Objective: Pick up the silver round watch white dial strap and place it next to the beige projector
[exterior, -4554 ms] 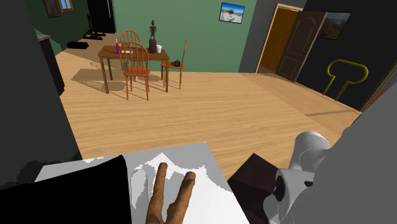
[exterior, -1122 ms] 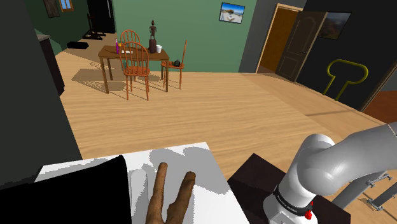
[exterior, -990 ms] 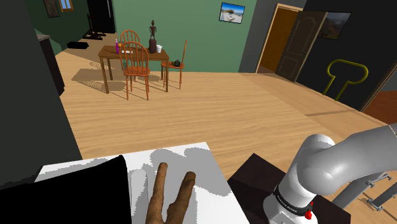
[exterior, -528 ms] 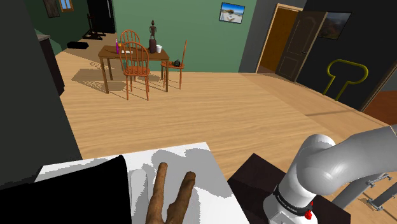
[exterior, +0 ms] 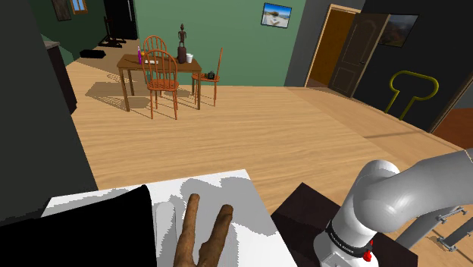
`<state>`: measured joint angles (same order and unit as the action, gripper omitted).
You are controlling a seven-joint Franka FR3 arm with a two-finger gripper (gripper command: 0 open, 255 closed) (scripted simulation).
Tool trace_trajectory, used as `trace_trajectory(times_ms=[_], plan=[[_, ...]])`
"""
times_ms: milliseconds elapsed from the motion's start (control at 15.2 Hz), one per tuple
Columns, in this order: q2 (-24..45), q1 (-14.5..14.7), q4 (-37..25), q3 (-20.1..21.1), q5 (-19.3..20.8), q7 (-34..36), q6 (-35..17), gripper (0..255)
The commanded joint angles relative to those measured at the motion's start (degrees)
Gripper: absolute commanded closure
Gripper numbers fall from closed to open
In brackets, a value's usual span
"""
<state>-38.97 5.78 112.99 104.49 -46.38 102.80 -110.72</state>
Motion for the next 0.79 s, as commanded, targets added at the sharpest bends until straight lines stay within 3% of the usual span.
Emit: trace_trajectory(times_ms=[0,198,726], plan=[[0.7,0.5,-0.8,-1.2,1.1,0.6,1.3,0],[2.5,1.7,-3.4,-4.4,3.9,2.0,4.9,0],[2.5,1.7,-3.4,-4.4,3.9,2.0,4.9,0]])
